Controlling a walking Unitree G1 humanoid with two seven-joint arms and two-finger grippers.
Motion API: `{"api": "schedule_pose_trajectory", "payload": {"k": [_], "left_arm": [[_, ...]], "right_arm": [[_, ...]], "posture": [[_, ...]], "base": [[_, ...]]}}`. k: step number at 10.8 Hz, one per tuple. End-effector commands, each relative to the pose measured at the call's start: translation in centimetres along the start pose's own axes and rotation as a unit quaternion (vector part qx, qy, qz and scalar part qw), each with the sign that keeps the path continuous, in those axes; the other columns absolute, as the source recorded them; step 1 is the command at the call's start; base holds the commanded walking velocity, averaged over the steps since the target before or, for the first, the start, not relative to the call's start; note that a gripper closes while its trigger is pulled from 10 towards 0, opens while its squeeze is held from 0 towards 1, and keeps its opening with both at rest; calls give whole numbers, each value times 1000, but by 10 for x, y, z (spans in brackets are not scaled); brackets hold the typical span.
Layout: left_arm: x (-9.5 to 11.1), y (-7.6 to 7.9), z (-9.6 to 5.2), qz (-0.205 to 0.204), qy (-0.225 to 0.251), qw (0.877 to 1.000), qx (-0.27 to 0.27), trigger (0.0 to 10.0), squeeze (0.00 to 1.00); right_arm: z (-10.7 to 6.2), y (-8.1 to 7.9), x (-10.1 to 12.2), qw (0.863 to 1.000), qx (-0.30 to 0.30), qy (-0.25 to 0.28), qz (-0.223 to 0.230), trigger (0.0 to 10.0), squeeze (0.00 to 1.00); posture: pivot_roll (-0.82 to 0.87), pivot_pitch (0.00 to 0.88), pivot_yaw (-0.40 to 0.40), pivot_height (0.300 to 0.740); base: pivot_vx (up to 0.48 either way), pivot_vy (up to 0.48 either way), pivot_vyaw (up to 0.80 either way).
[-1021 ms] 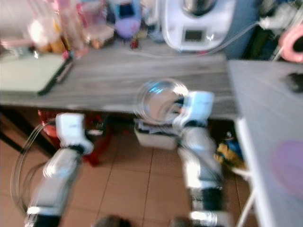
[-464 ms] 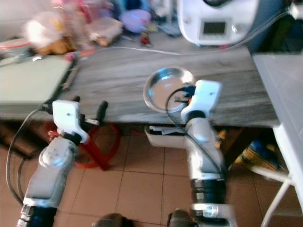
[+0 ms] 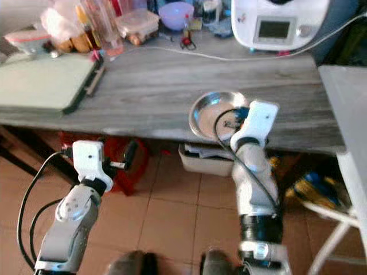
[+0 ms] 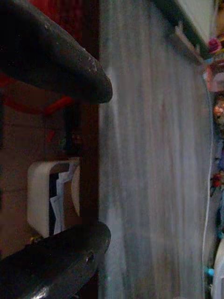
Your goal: Setting the table
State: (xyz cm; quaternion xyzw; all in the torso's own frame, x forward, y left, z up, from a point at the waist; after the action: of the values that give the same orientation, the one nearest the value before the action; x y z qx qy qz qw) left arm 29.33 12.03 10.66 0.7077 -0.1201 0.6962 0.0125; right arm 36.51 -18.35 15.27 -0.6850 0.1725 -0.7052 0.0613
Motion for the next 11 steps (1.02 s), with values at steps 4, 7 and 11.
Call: {"api": "schedule_pose_trajectory", "payload": {"k": [4, 7, 11], "left_arm": [[4, 1, 5, -4, 6, 1000, 10, 10000, 0], [4, 1, 5, -4, 6, 1000, 10, 10000, 0], [4, 1, 5, -4, 6, 1000, 10, 10000, 0]], "right_arm": [[11, -12, 11, 1000, 18, 5, -4, 10000, 0], [11, -12, 11, 1000, 18, 5, -4, 10000, 0], [11, -12, 11, 1000, 18, 5, -4, 10000, 0]], "posture": [[-56, 165, 43, 740], [-56, 165, 43, 740], [-56, 165, 43, 740]], "base": [[0, 0, 0], [0, 0, 0], [0, 0, 0]]}}
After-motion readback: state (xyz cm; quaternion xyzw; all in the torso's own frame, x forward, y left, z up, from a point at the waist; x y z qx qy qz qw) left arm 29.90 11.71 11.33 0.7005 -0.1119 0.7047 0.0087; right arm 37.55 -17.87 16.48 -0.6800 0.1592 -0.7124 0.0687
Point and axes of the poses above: a point about 5 cm out from each wrist's last joint towards the gripper, its own z axis pointing out of the wrist towards the gripper, its own x axis along the axis of the wrist's last joint, y = z × x, the point moved 4 cm from there along z, pointing out of the wrist towards the gripper, and after that the axes turned 12 degrees about z, right-handed, at the moved point
